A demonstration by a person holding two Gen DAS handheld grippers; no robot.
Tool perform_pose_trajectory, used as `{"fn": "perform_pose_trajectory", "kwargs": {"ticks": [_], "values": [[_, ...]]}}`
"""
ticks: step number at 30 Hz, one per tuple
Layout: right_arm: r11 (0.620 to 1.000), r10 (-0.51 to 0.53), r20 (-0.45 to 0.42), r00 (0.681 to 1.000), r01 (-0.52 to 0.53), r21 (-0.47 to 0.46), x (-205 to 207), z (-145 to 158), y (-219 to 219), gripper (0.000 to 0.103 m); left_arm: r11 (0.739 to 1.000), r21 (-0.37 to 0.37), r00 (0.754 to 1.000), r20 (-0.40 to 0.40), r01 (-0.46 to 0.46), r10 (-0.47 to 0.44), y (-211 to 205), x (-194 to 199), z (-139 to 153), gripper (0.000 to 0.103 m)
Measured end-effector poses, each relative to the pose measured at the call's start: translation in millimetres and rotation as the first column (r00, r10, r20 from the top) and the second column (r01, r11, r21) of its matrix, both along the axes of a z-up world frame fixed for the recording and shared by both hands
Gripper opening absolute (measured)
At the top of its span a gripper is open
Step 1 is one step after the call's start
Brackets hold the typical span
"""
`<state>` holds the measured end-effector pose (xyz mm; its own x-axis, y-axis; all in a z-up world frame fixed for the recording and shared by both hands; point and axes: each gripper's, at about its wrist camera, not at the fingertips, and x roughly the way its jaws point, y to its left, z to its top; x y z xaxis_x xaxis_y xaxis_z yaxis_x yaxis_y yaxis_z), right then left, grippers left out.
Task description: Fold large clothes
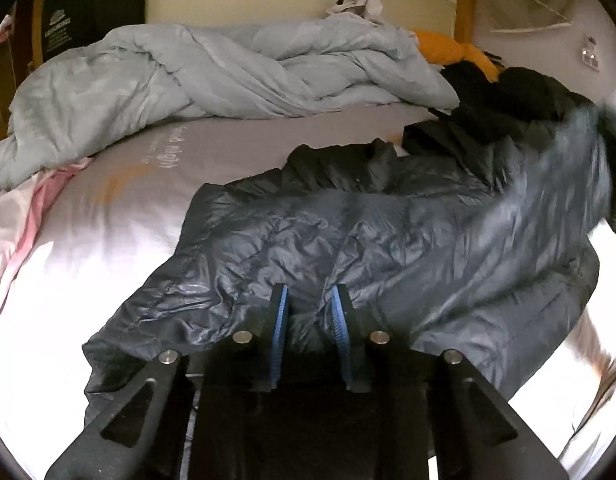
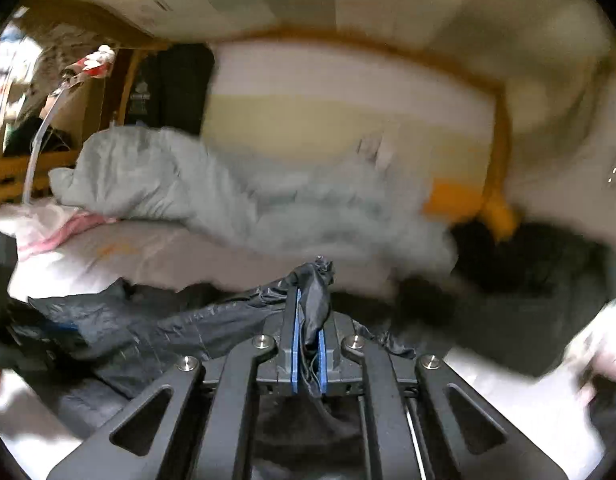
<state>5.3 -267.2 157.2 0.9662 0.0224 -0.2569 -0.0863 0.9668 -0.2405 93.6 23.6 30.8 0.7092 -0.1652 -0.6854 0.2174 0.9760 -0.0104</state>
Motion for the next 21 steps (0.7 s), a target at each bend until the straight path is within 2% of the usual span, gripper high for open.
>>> {"fn": "perform_pose_trajectory", "kwargs": {"ticks": [2,3,6,11,16,17,19,21], "values": [[0.998,-0.021,-0.061,0.998,0.017,-0.053,-10.1,-29.0,2.5,0.008,1.000,0.009,1.000,-0.015,-0.007,0.007,3.9,0.8,-2.6,0.022],[0.997,-0.040,-0.147,0.988,0.029,-0.077,-15.4,-50.0,2.9,0.008,1.000,0.009,1.000,-0.022,-0.006,0.006,4.7,0.9,-3.7,0.022],[0.999,-0.053,-0.300,0.952,0.047,-0.028,-43.3,-79.9,-0.2,0.008,1.000,0.014,0.999,-0.034,0.006,-0.006,3.9,-1.6,-3.6,0.022],[0.998,-0.028,-0.364,0.931,0.049,0.050,-97.6,-99.3,3.3,0.008,1.000,-0.002,1.000,-0.011,0.025,-0.025,2.0,-9.5,6.6,0.022],[0.993,-0.064,-0.490,0.870,0.104,0.056,-110.9,-129.5,0.9,0.008,0.999,0.006,0.999,0.000,0.039,-0.039,-2.9,-15.9,10.9,0.022],[0.990,-0.068,-0.510,0.858,0.121,0.071,-110.7,-130.5,-4.8,0.013,0.999,0.004,0.999,0.000,0.043,-0.043,-3.0,-17.3,11.3,0.022],[0.975,-0.075,-0.551,0.831,0.178,0.136,-112.3,-132.9,-19.1,0.030,0.999,-0.001,0.999,0.007,0.050,-0.050,-1.7,-20.3,14.0,0.024],[0.945,-0.074,-0.545,0.836,0.232,0.229,-122.2,-127.4,-35.5,0.063,0.999,-0.008,0.998,0.030,0.051,-0.051,1.4,-24.1,19.7,0.042]]}}
